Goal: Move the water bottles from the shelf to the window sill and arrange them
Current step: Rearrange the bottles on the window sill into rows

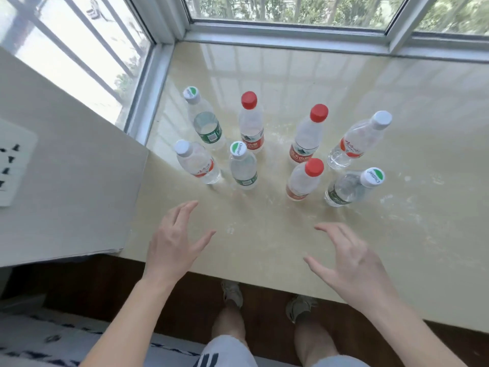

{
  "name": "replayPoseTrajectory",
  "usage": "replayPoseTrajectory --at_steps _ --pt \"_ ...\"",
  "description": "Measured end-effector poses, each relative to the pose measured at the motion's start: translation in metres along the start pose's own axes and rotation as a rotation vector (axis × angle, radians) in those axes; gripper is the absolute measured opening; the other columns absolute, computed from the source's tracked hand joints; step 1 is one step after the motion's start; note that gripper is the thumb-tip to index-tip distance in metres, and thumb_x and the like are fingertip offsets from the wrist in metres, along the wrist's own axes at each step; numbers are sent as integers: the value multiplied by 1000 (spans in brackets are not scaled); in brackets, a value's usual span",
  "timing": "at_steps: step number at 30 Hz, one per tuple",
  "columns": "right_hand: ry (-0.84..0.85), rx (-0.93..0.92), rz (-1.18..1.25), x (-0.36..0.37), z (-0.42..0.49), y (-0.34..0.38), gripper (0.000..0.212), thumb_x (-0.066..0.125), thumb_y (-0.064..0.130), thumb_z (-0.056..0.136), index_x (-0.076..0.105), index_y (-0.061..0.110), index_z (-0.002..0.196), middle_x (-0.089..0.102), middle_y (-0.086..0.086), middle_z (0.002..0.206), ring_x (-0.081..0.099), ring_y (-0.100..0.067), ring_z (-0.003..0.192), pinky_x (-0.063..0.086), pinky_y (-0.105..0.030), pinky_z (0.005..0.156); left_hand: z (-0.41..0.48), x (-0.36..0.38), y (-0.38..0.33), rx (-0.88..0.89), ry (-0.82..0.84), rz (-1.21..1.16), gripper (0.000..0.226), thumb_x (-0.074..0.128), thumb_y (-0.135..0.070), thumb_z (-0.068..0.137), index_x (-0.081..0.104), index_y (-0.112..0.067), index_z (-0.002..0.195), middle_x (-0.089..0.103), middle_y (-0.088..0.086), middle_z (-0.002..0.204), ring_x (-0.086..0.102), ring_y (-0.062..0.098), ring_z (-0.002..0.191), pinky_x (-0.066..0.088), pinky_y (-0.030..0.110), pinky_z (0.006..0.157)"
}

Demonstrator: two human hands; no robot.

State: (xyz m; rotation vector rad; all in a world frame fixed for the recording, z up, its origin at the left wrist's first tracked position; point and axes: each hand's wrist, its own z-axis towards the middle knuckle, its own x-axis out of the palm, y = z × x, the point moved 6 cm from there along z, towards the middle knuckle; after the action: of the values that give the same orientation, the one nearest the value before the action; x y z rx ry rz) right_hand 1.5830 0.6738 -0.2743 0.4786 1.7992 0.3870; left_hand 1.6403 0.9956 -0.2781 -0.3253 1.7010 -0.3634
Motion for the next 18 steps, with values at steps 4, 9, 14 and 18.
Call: replayPoseTrajectory --at_steps 4,9,14,18 --pt "-52 -16 131 16 48 64 67 77 45 76 51 28 135 55 11 130 61 -16 111 54 -38 86 34 -22 42 -48 -20 -77 68 76 -44 79 50 -19 137 56 -1 134 58 23 118 48 37 94" --pt "-86 57 368 24 116 101 87 85 34 71 40 27 146 50 4 138 52 -14 124 48 -41 104 98 -39 61 1 -9 -332 81 84 -41 72 45 -21 140 50 -13 133 53 10 122 44 30 97" --pt "-19 35 469 33 160 108 95 89 18 65 40 38 144 46 12 139 46 -12 129 44 -44 109 144 -32 44 110 64 -441 84 89 -43 64 48 -27 136 53 -12 132 54 -5 112 45 23 98" --pt "36 39 596 41 170 110 86 86 11 70 46 40 141 47 21 141 43 -5 134 43 -41 108 162 -25 34 183 103 -439 63 90 -37 65 62 -21 119 61 -10 115 56 -7 99 42 8 90"
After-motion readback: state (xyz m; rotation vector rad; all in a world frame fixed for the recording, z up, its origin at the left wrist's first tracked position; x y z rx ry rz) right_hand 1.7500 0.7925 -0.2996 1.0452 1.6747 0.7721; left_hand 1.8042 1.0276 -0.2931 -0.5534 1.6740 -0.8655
